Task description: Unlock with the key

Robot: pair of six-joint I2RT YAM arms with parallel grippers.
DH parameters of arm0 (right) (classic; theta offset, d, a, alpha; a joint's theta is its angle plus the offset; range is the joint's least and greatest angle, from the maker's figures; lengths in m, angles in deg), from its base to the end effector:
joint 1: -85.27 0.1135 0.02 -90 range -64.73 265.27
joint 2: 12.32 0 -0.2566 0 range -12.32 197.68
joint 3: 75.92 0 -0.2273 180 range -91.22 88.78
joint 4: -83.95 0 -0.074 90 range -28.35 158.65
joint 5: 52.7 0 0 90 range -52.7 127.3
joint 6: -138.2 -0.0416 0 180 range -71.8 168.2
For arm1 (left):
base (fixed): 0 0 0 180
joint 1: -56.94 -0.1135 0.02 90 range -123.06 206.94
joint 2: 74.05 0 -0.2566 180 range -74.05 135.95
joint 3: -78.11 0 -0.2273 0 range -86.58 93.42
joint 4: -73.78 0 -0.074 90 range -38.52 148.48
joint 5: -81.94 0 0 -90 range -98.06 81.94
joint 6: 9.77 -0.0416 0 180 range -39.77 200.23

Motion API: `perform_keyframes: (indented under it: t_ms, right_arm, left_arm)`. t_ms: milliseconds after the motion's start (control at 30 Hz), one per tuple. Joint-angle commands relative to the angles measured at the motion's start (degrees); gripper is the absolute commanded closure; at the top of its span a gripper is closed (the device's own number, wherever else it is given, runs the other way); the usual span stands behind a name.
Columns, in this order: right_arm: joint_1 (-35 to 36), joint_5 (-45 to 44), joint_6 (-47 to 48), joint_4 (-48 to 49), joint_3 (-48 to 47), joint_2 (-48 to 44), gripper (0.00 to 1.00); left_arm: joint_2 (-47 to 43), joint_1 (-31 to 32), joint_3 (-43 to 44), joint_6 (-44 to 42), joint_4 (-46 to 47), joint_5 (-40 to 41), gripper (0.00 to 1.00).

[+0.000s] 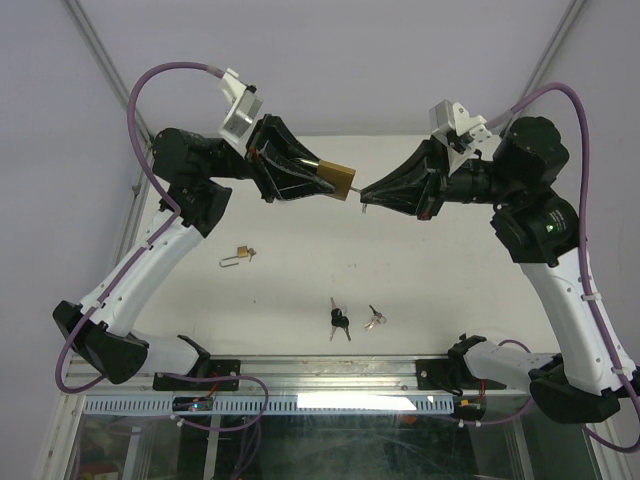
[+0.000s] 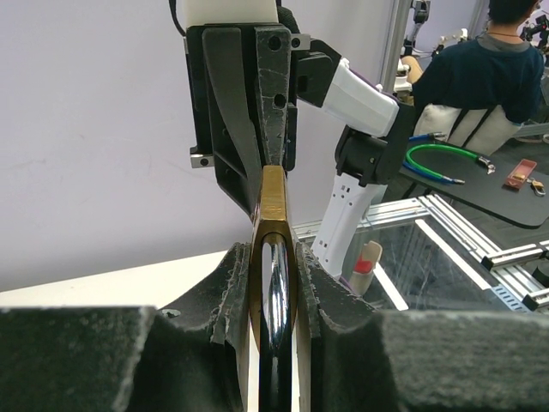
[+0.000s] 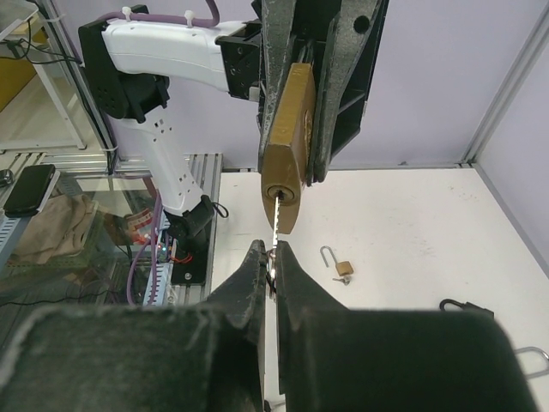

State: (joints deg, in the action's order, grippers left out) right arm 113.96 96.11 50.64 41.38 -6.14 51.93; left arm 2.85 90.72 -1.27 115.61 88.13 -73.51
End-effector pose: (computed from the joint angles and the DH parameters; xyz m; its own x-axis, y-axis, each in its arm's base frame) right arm 0.1249 0.1089 0.5137 0.0945 0.0266 -0.9952 -0.9946 0.0455 -0.0932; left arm 0.1799 -0.1659 0.5111 -0.0605 -0.2490 -0.9666 0.9704 -0.2416 0.0015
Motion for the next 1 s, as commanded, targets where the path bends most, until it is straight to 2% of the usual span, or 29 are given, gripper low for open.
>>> perform_keyframes:
  t_ms: [0,233,500,633,767,900,967]
  right_arm:
    - [-0.21,-2.76,0.41,1.08,-2.54,0.43,1.00]
    - [-0.29,-2.82,0.15,0.49,-2.99,0.45,1.00]
    - [-0.21,-3.21,1.65,-0.75,-3.58,1.38,1.00]
    - [-0.24,-0.78,3.05,0.10,-5.55,2.67,1.00]
    - [-0.23,-2.00,8.91,-8.52,-12.23,5.73,1.00]
    - [-0.18,-0.13,9.42,-7.28,-12.06,6.60,1.00]
    - [-0.19,0.08,10.29,-7.42,-11.88,7.37,1.00]
  left_arm:
    - [-2.66,0.57,0.10,0.50,3.14,2.59,1.00]
    - [-2.39,0.55,0.45,-0.65,1.43,2.31,1.00]
    - [-2.15,1.04,-2.28,-7.65,-3.71,2.63,1.00]
    - [-0.67,4.18,-1.70,-13.47,-12.10,4.89,1.00]
    - [-0.77,4.59,-2.28,-18.89,-19.54,8.36,1.00]
    - [-1.39,6.01,-4.64,-19.92,-19.39,11.22,1.00]
    - [-1.50,6.36,-5.71,-16.80,-15.10,11.19,1.00]
